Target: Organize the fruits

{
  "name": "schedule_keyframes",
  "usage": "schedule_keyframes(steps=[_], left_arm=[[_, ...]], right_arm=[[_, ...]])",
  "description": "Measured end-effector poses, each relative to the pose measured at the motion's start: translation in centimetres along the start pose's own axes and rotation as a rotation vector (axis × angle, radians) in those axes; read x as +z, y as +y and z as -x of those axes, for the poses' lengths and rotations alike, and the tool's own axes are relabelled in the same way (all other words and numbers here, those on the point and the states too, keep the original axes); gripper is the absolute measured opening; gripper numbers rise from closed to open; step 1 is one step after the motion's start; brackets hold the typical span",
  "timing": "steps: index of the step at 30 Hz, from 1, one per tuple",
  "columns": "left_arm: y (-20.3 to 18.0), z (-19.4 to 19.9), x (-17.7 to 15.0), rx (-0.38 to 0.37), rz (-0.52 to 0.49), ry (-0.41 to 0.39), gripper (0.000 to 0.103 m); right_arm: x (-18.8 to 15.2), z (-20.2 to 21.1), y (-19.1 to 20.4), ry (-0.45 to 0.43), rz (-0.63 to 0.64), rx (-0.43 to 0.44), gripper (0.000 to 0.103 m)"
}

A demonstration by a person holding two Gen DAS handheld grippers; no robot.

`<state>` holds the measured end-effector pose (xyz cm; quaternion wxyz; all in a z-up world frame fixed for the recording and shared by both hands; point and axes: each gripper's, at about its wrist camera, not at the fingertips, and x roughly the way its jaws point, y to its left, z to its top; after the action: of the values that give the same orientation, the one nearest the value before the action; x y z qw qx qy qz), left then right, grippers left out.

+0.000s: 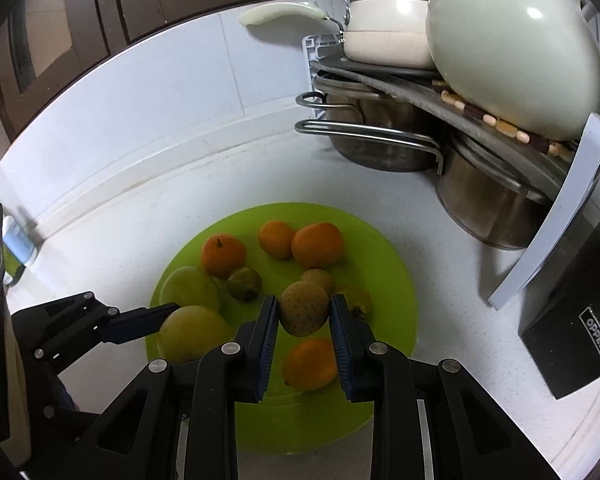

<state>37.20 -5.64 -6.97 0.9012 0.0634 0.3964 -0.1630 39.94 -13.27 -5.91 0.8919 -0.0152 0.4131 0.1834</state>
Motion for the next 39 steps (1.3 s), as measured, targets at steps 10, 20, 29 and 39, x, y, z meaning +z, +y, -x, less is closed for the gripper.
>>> schedule_keyframes(steps=[10,20,29,39], left_arm=[[0.7,2.1,0.1,0.070,0.034,-0.055,0.062],[4.2,4.4,-0.3,0.175,0.134,-0.077,0.068],[4.3,6.7,-1.1,0.204,0.119,-0.101,0.072],[4.4,11.6,-3.2,0.205,0.050,-0.165,0.086]], right_arm=[[0.2,-0.6,0.2,0.011,-0.002,0.010,0.027],[-0.3,-0.5,1.2,0.016,0.003,-0.011,0.033],[-1.5,2.5,3.0,-0.039,-0.016,-0.045,0.034],[-4.4,8.1,6.3,-0.137,-0.075,-0.146,0.062]])
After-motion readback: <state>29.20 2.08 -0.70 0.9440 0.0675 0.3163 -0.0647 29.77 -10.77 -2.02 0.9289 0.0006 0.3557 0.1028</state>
